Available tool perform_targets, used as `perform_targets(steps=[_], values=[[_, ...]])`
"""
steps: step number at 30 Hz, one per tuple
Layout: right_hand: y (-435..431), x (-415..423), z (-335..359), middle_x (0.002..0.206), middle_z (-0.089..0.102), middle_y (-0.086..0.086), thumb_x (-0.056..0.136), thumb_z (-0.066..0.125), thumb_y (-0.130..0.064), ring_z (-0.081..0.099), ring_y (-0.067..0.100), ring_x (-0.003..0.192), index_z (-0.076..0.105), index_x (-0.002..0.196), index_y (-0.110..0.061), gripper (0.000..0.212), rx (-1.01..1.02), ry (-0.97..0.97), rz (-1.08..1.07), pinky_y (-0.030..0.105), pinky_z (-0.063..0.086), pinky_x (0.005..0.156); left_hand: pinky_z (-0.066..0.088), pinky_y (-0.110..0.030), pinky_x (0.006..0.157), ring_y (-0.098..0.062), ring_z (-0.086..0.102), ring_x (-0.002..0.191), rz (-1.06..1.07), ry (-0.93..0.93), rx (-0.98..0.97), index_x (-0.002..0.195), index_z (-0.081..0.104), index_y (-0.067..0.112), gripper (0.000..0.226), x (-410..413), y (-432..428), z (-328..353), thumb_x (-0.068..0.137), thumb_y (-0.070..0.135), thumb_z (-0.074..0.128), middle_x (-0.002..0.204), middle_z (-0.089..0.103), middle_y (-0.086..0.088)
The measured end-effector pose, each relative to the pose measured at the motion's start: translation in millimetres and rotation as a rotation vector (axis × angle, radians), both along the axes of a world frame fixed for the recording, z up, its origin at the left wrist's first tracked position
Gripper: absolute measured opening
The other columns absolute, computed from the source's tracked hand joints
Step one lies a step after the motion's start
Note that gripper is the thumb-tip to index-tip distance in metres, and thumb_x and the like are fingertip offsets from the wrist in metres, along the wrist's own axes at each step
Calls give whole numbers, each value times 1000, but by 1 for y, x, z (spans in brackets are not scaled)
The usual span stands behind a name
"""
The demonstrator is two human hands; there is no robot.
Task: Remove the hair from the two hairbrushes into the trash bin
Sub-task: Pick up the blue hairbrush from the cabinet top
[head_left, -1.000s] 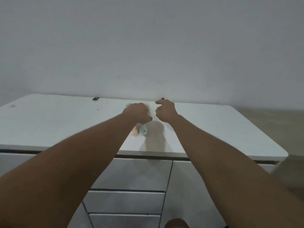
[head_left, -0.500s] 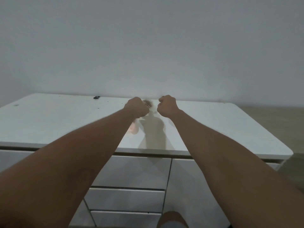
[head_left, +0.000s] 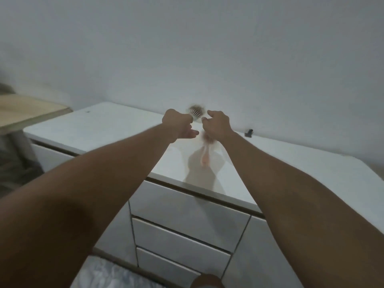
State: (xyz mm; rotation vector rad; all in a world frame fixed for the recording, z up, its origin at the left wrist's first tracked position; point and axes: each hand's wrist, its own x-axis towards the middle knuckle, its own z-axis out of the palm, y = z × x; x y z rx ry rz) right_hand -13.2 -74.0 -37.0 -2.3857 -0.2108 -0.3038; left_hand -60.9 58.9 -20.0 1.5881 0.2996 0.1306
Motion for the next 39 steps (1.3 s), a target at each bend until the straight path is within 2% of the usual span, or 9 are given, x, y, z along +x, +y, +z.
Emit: perform_targets(steps=[6, 12, 17, 22, 25, 28, 31, 36, 39], values=[[106, -14, 10, 147, 52, 9, 100, 50, -34, 43, 22, 140, 45, 146, -7, 54, 50, -21, 195, 28, 29, 115, 64, -36, 60, -33, 76, 66, 253, -10, -3, 88, 58, -4, 2, -46, 113, 0, 89, -3, 56, 86, 66, -19], [237, -70, -9, 151, 46, 13, 101, 46, -32, 40, 28, 141, 34, 152, -9, 57, -116, -85, 473, 33, 30, 115, 58, -29, 46, -27, 75, 60, 457, 24, -24, 92, 56, -5, 5, -114, 242, -27, 93, -1, 57, 92, 68, -18], [344, -128, -41, 146, 50, 17, 100, 49, -29, 43, 33, 138, 33, 152, -8, 57, -175, -99, 617, 36, 35, 112, 61, -33, 50, -28, 76, 63, 568, 43, -91, 112, 57, -13, 23, -178, 332, -67, 93, 0, 57, 100, 70, -24], [432, -183, -90, 145, 48, 21, 97, 52, -20, 44, 36, 134, 35, 150, -6, 58, -238, -123, 705, 40, 37, 110, 60, -29, 49, -23, 73, 60, 644, 66, -157, 106, 61, -12, 16, -247, 395, -105, 95, -2, 56, 101, 70, -27], [467, -205, -133, 146, 44, 22, 94, 52, -21, 40, 38, 136, 31, 152, -8, 63, -301, -77, 758, 43, 37, 112, 60, -27, 54, -16, 72, 55, 661, 106, -178, 99, 64, -7, 10, -280, 418, -142, 94, 1, 61, 94, 69, -23], [484, -218, -174, 147, 44, 20, 93, 53, -24, 40, 38, 137, 31, 151, -11, 63, -304, -3, 780, 48, 38, 112, 58, -23, 50, -14, 72, 53, 711, 148, -197, 94, 65, -4, 9, -302, 427, -183, 95, 4, 61, 90, 69, -17], [486, -224, -210, 153, 38, 19, 95, 49, -27, 33, 40, 142, 27, 152, -12, 63, -342, 49, 822, 54, 36, 112, 56, -24, 48, -18, 74, 64, 750, 172, -230, 100, 64, -4, 16, -311, 425, -214, 99, 12, 60, 95, 71, -14], [481, -213, -258, 138, 50, 21, 92, 50, -19, 46, 39, 129, 40, 142, -16, 51, -304, 90, 883, 49, 47, 102, 60, -26, 56, -21, 72, 75, 813, 231, -243, 103, 63, -3, 16, -306, 408, -239, 99, 13, 61, 94, 72, -10], [482, -200, -276, 141, 47, 22, 93, 52, -21, 47, 38, 129, 36, 147, -17, 56, -292, 118, 923, 46, 50, 99, 58, -25, 54, -19, 72, 72, 908, 261, -263, 100, 64, -3, 16, -303, 402, -247, 97, 13, 63, 95, 73, -10]])
